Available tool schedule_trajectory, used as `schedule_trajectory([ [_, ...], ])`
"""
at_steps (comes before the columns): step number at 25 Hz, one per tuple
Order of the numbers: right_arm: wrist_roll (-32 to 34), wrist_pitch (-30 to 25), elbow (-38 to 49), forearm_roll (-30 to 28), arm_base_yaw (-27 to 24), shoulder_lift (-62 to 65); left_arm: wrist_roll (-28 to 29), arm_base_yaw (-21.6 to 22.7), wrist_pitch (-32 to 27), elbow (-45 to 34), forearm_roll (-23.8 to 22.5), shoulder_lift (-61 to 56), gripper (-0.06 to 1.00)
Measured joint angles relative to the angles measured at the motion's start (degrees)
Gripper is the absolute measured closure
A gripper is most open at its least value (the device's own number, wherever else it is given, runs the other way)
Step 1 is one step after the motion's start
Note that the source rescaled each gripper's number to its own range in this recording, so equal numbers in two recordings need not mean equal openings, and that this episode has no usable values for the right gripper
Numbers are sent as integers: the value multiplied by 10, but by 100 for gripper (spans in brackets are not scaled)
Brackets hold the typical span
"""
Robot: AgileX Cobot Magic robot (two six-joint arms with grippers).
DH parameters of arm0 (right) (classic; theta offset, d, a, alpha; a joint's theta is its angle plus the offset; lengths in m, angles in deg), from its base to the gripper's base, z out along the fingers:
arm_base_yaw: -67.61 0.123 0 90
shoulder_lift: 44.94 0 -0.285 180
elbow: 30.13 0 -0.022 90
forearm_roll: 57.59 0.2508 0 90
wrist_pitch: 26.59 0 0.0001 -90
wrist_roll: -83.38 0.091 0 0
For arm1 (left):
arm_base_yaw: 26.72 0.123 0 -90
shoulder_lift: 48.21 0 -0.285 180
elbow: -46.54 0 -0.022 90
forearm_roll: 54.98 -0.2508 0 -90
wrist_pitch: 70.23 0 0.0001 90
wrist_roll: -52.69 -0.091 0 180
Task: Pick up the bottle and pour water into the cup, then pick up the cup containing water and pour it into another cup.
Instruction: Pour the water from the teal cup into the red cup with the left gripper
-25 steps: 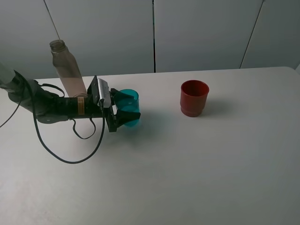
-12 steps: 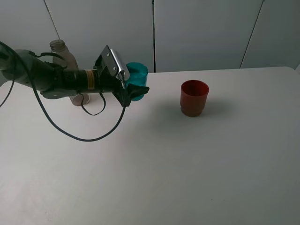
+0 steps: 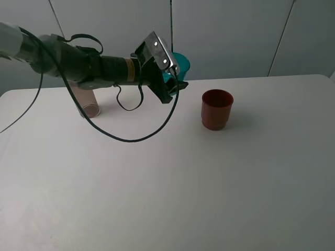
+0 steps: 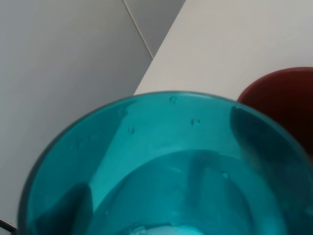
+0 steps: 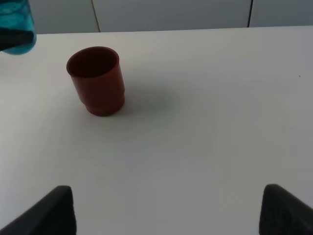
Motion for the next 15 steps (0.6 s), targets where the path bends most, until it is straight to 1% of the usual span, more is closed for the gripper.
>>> schedule_trajectory([
  [5, 0, 0, 0, 0, 0, 0, 0, -31, -73, 30, 0, 0, 75],
  [8, 4, 0, 0, 0, 0, 0, -11, -47, -123, 42, 0, 0, 76],
  [15, 4, 0, 0, 0, 0, 0, -72, -84, -193, 51, 1, 0, 76],
])
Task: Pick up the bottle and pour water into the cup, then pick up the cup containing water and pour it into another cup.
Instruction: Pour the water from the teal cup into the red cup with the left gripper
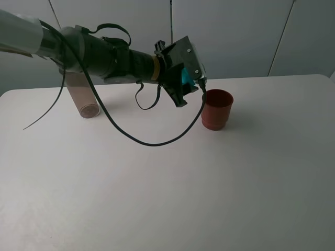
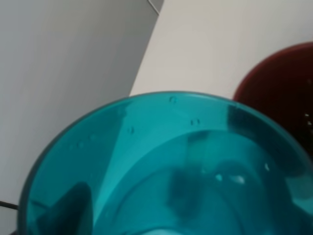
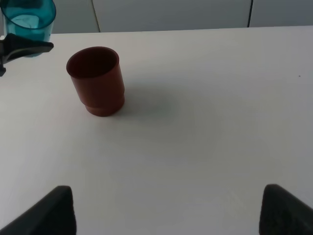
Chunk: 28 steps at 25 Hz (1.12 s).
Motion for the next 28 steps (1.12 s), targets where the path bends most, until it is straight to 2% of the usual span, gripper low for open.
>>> schedule_trajectory([
  [13, -4, 0, 0, 0, 0, 0, -56, -39, -90, 20, -8, 0, 76],
  [28, -4, 0, 0, 0, 0, 0, -64, -52, -134, 68, -52, 17, 76],
])
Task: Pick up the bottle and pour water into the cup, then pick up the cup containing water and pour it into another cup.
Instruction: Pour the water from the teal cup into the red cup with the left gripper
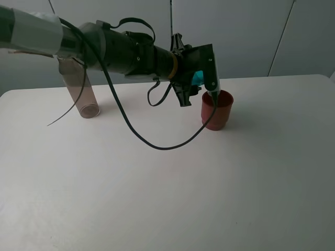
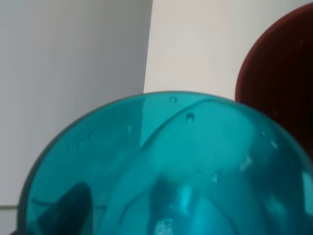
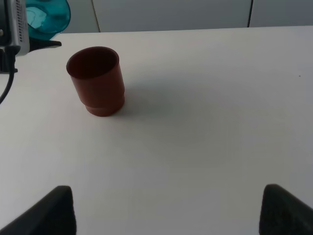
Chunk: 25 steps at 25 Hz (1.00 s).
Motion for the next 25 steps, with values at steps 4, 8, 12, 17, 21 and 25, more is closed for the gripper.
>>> schedule_trajectory([
  [4, 4, 0, 0, 0, 0, 0, -4, -5, -7, 1, -30, 1, 76],
  [8, 4, 0, 0, 0, 0, 0, -15, -5, -14, 4, -43, 1, 76],
  [12, 4, 0, 0, 0, 0, 0, -42, -5, -15, 4, -46, 1, 76],
  [17, 0, 0, 0, 0, 0, 0, -54, -5, -16, 5, -55, 1, 76],
  [21, 0, 0, 0, 0, 0, 0, -57, -5, -17, 13, -60, 5, 76],
  [25, 0, 0, 0, 0, 0, 0, -59, -5, -19, 30, -60, 15, 76],
])
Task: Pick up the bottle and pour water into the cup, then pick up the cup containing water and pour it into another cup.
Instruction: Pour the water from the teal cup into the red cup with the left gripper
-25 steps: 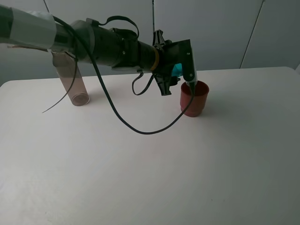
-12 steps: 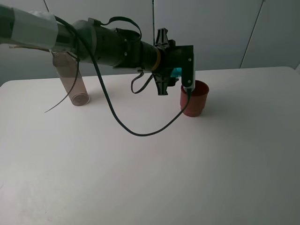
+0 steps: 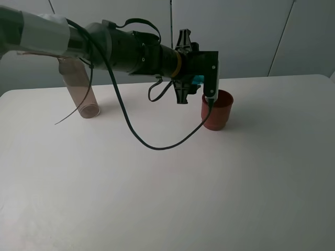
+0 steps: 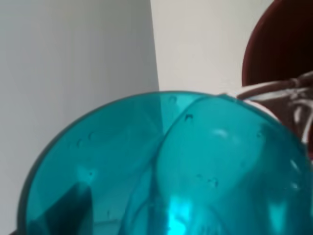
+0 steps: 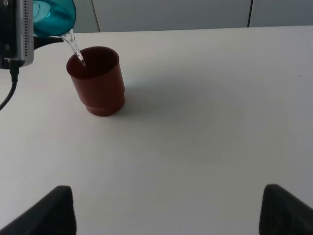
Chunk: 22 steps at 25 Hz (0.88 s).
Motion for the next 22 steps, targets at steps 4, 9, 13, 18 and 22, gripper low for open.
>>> schedule_trajectory([
  [4, 4, 0, 0, 0, 0, 0, -38, -3, 0, 3, -1, 2, 76],
  [9, 4, 0, 0, 0, 0, 0, -69, -3, 0, 3, -1, 3, 76],
  [13, 4, 0, 0, 0, 0, 0, -79, -3, 0, 3, -1, 3, 76],
  [18, 4, 0, 0, 0, 0, 0, -98, -3, 0, 3, -1, 3, 76],
  [22, 0, 0, 0, 0, 0, 0, -102, -3, 0, 3, -1, 3, 76],
])
